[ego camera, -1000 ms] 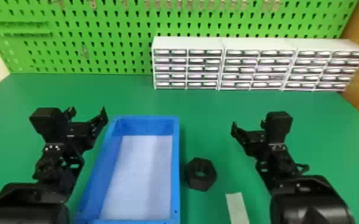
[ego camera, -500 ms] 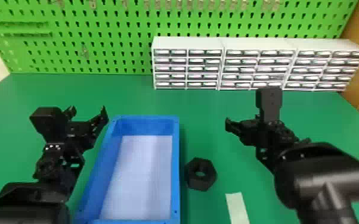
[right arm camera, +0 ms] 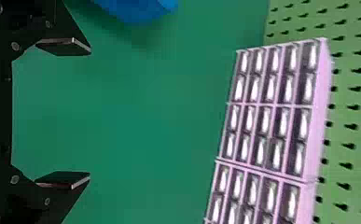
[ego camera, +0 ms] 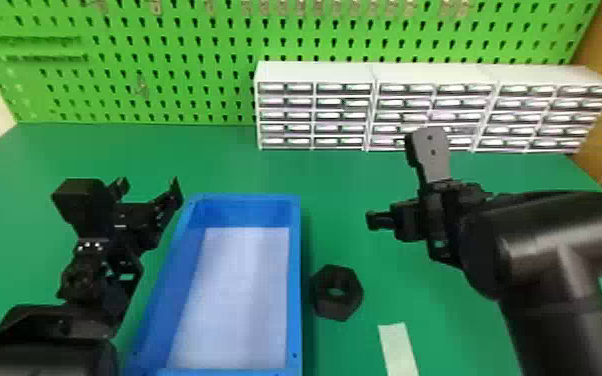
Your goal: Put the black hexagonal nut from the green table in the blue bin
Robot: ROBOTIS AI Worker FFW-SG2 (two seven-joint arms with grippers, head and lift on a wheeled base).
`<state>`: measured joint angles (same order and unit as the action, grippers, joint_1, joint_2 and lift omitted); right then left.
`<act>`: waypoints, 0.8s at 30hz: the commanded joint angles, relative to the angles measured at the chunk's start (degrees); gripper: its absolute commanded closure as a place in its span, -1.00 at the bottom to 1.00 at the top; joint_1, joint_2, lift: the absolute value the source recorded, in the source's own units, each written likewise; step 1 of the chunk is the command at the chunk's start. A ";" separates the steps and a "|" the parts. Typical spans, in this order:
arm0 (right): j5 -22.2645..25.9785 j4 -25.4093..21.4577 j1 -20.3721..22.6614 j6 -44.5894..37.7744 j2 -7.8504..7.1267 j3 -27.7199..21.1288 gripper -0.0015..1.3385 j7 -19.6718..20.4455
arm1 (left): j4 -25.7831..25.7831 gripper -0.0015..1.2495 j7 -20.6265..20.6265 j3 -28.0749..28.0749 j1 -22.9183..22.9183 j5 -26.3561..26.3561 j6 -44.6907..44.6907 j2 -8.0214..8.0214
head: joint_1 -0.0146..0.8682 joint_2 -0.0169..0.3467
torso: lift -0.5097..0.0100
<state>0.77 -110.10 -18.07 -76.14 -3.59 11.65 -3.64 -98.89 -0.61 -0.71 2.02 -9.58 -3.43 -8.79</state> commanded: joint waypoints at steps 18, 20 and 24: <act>0.72 7.62 -3.38 -5.51 1.04 8.48 -0.51 -3.22 | 0.10 -0.40 0.00 0.27 -0.26 0.27 0.00 0.01 | 0.59 -0.62 | 0.59; 0.72 8.41 -3.55 -5.60 0.96 9.27 -0.51 -3.22 | 0.10 -0.40 0.00 0.27 -0.26 0.27 0.00 0.01 | 0.59 -0.62 | 0.59; 1.34 9.46 -3.73 -5.60 0.69 9.97 -0.51 -3.22 | 0.19 -0.40 0.00 0.27 -0.26 0.27 -0.09 0.01 | 0.59 -0.62 | 0.59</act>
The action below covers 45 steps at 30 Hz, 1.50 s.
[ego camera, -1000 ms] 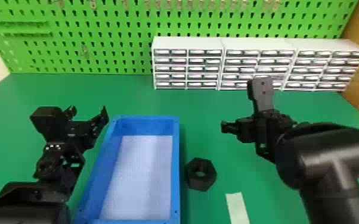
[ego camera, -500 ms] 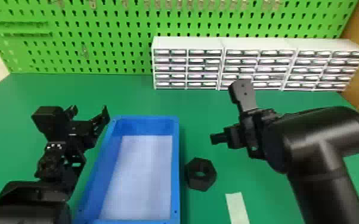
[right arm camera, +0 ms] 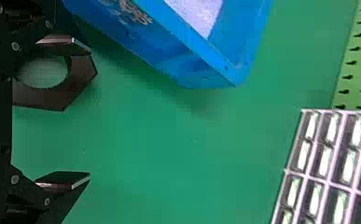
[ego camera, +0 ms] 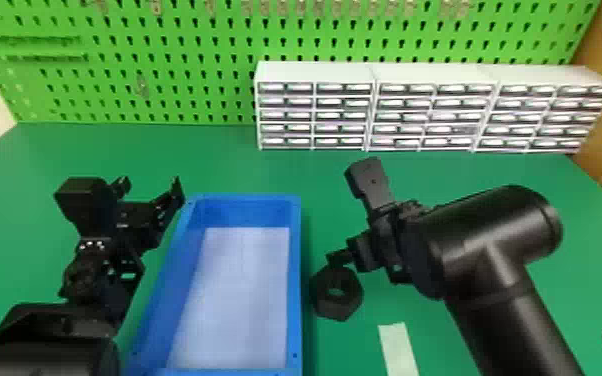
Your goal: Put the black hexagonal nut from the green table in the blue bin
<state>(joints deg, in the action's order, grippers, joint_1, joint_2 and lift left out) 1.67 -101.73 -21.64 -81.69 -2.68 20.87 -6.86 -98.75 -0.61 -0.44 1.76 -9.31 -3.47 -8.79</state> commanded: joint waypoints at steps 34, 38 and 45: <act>-0.17 9.36 -0.42 3.12 -0.39 2.51 -0.51 0.00 | 0.05 -0.40 0.00 0.09 0.00 0.00 -0.05 0.00 | 0.59 -0.62 | 0.59; -0.35 9.63 -0.33 3.47 -0.39 2.34 -0.48 0.00 | 0.05 -0.40 0.00 0.09 0.00 0.00 -0.05 0.00 | 0.59 -0.62 | 0.59; -0.35 9.80 -0.25 3.47 -0.30 2.34 -0.13 0.00 | 0.05 -0.40 0.00 0.17 0.00 0.00 -0.05 0.00 | 0.59 -0.62 | 0.59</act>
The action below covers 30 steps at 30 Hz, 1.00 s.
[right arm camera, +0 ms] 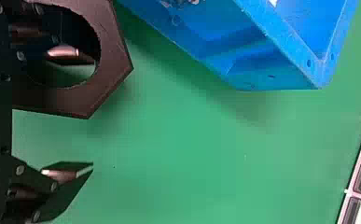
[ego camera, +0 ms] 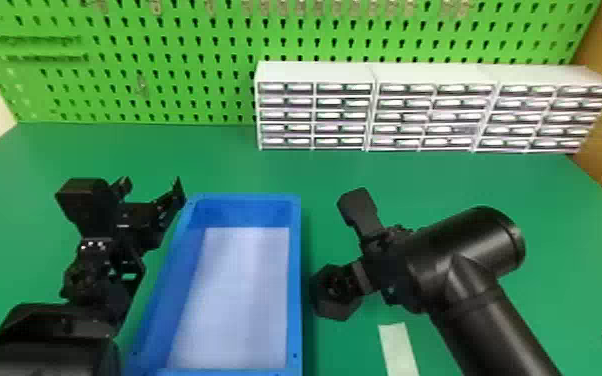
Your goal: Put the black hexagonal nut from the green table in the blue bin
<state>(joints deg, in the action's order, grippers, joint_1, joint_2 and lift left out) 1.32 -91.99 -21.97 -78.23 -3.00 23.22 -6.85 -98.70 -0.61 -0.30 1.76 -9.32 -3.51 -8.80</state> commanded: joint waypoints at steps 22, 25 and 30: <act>-4.14 -0.47 0.00 -0.96 0.01 0.69 0.58 -4.31 | 0.00 -0.40 0.00 -0.05 0.09 0.00 0.00 0.01 | 0.59 -0.62 | 0.59; -4.93 -1.09 0.00 -1.22 0.01 0.77 0.58 -4.92 | 0.00 -0.40 0.00 -0.05 0.09 0.00 0.00 0.01 | 0.59 -0.62 | 0.59; -6.51 -2.84 -0.09 -2.01 -0.08 0.25 0.58 -5.63 | 0.00 -0.40 0.00 -0.05 0.09 0.00 0.00 -0.08 | 0.59 -0.62 | 0.59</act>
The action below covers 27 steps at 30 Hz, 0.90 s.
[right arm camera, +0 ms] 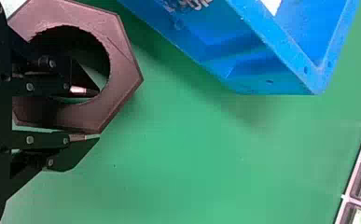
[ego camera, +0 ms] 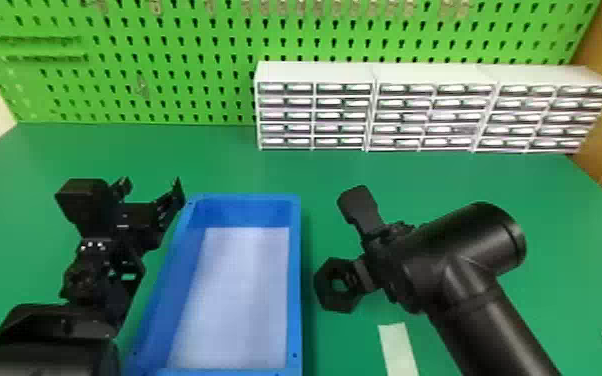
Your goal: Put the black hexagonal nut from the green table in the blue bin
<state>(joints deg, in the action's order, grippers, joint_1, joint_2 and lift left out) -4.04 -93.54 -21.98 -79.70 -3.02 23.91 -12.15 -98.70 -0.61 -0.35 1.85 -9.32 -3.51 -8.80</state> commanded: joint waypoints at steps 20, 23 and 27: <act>-15.91 -12.89 -1.93 -3.97 -0.67 -1.85 0.58 -14.13 | 0.00 -0.39 0.00 0.00 0.00 0.17 0.00 -0.07 | 0.59 -0.62 | 0.59; -16.17 -15.00 -2.10 -3.97 -0.85 -1.85 0.58 -15.36 | 0.00 -0.39 0.00 0.00 0.00 0.17 0.00 -0.07 | 0.59 -0.62 | 0.59; -15.73 -17.29 -2.63 -3.88 -1.02 -1.15 0.58 -16.42 | 0.00 -0.39 0.00 0.00 0.09 0.17 0.00 -0.07 | 0.59 -0.62 | 0.59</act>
<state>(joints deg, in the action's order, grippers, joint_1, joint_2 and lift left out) -20.09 -108.62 -24.14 -83.65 -3.86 22.21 -28.05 -98.70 -0.61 -0.35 1.85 -9.14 -3.51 -8.88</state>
